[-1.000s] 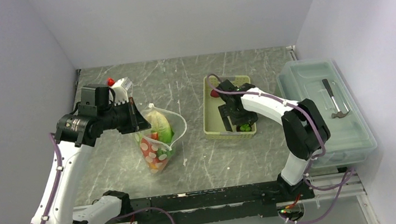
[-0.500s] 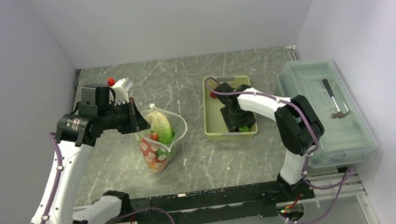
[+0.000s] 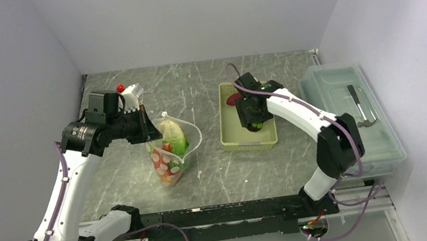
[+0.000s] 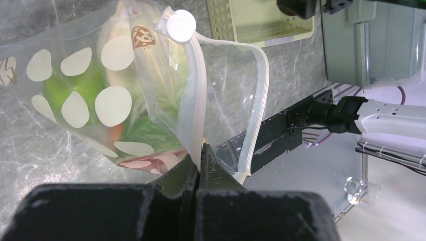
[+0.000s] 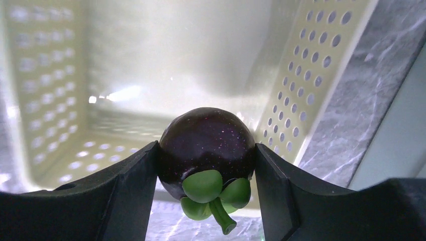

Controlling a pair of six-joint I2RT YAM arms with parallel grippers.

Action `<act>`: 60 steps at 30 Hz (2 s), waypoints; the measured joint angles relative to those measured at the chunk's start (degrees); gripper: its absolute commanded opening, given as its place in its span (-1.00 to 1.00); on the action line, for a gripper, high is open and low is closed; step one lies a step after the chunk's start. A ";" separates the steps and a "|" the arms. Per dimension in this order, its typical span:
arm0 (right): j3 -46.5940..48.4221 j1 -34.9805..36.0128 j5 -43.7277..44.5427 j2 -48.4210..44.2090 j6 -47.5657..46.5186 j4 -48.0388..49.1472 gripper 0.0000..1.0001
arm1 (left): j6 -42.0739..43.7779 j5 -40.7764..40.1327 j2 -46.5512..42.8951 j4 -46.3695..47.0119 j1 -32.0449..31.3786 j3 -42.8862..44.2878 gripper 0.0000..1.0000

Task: Place the food in the zip-top bag and seal the zipper
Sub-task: Pick up the fake fruit from the bin, then place the fake fruit in the zipper food storage bag.

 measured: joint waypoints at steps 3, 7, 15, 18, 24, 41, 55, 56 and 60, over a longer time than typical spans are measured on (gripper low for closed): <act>2.40 0.28 -1.68 -4.00 -0.04 0.02 -0.38 | -0.02 0.00 0.11 0.00 0.00 0.00 -1.00; 5.25 1.84 -4.50 -9.55 -0.04 0.52 -0.39 | -0.17 0.04 0.90 0.00 0.00 0.00 -1.00; 12.61 8.90 -10.43 -13.46 -0.42 1.40 -0.40 | -0.63 0.61 1.81 0.07 0.00 0.00 -1.00; 13.90 11.61 -12.35 -13.68 -0.57 2.36 -0.40 | -0.66 0.94 1.84 0.07 0.00 0.00 -1.00; 15.04 15.41 -17.55 -13.90 -0.39 6.75 -0.40 | -1.51 1.81 1.86 0.09 0.00 0.00 -1.00; 15.52 22.12 -25.86 -11.69 3.76 20.92 -0.41 | -3.19 3.58 2.67 0.50 0.00 0.00 -1.00; 15.04 24.02 -26.62 -4.22 5.73 25.68 -0.47 | -3.67 4.61 3.72 0.57 0.00 0.00 -1.00; 14.97 24.17 -26.62 -3.58 5.77 26.12 -0.48 | -3.72 4.63 3.72 0.57 0.00 0.00 -1.00; 14.36 24.20 -26.60 -1.51 6.14 27.43 -0.49 | -3.78 3.82 3.89 0.24 0.24 0.00 -1.00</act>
